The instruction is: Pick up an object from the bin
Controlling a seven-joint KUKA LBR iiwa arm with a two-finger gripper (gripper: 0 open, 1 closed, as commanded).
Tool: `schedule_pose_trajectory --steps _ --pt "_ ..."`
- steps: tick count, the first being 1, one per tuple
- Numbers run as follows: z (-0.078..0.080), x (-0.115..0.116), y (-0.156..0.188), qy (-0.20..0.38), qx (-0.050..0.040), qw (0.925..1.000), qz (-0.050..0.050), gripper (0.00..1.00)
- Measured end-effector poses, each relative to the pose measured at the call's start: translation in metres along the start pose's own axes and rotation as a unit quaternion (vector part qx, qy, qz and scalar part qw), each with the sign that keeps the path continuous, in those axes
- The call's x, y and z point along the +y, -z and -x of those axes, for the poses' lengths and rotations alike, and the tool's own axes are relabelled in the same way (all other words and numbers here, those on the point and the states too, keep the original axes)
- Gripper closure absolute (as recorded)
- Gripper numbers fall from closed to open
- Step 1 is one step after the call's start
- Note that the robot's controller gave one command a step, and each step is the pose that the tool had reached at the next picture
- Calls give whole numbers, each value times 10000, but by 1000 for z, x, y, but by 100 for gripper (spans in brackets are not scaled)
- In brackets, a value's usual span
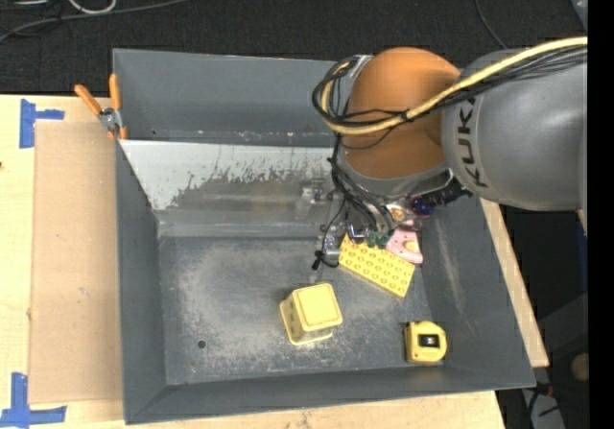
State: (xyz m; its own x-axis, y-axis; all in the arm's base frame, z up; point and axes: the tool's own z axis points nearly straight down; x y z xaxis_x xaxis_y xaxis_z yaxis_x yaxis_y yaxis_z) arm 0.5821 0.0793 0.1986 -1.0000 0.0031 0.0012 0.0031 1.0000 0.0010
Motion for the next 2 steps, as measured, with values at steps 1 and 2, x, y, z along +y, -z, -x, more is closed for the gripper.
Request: schedule_pose_trajectory --steps 1,2 --pt "0 0 0 -2 0 10000 0 0" --pt "-1 13 -50 -185 -17 9998 6 0"
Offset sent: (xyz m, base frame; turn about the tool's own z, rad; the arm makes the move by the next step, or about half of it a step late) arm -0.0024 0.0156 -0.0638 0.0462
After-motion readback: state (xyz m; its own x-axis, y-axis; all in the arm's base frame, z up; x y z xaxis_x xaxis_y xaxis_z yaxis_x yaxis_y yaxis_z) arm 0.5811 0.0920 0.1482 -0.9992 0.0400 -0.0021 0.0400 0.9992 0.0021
